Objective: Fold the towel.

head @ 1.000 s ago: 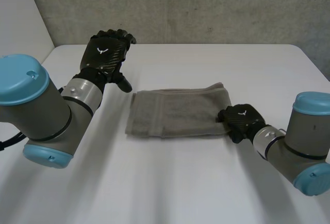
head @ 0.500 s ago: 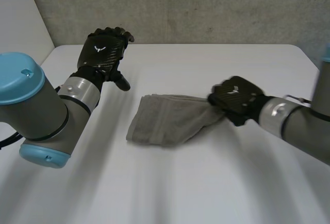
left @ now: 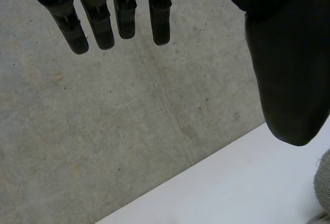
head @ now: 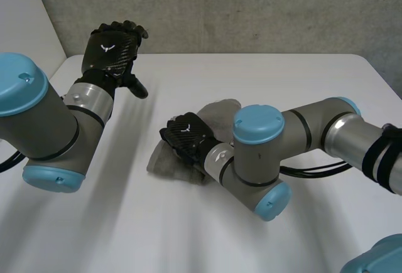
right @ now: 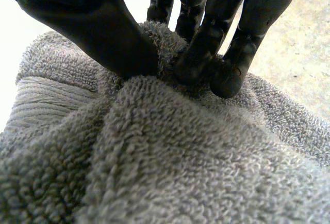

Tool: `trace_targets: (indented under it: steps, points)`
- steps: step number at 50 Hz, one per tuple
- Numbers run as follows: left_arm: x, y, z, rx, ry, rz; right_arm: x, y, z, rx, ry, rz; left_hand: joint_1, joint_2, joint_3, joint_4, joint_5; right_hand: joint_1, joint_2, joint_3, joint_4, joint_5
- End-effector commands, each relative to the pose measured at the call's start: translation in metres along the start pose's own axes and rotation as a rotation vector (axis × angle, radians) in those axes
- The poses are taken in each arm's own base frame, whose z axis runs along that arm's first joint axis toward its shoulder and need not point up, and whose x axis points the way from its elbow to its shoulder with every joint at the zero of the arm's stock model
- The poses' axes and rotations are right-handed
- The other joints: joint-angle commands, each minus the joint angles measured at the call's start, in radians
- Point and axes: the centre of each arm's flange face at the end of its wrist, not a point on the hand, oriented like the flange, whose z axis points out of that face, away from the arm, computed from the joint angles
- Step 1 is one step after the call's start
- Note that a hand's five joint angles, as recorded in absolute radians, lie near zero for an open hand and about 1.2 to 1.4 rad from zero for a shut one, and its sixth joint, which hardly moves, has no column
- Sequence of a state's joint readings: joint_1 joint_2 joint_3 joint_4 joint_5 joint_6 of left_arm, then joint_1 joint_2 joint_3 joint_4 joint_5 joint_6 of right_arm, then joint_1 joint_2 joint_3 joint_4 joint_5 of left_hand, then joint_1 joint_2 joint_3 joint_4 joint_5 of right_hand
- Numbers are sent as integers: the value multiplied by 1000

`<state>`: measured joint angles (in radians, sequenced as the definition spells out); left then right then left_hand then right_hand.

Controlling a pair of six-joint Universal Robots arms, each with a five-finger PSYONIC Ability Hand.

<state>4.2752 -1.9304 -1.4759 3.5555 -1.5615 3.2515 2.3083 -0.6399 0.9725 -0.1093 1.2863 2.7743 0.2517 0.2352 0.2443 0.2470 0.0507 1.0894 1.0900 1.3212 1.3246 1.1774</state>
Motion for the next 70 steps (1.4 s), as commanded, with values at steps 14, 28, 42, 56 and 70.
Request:
trace_targets:
  steps: [14, 28, 42, 56, 70]
  points:
    - [-17, 6, 6, -7, -71, 4, 20, -51, -3, 146, 66, 118, -76, -60, -69, -72, -50, 307, 306, 75, 72, 44]
    - [-39, -3, 8, 12, -127, 12, 1, -47, 16, 177, -7, 261, -73, -57, -66, -69, -47, 307, 306, 75, 72, 44]
    - [-42, 10, 4, -20, -129, 11, -12, -21, 18, 33, -44, 307, -73, -57, -66, -69, -47, 307, 306, 75, 72, 44]
    - [-39, 4, 1, -11, -124, 10, 41, -68, -69, 61, 89, 305, -76, -60, -69, -72, -50, 307, 306, 75, 72, 44]
    - [-24, 3, -4, -11, -89, 4, 113, 21, -147, -250, 322, 364, -76, -60, -69, -72, -50, 307, 306, 75, 72, 44]
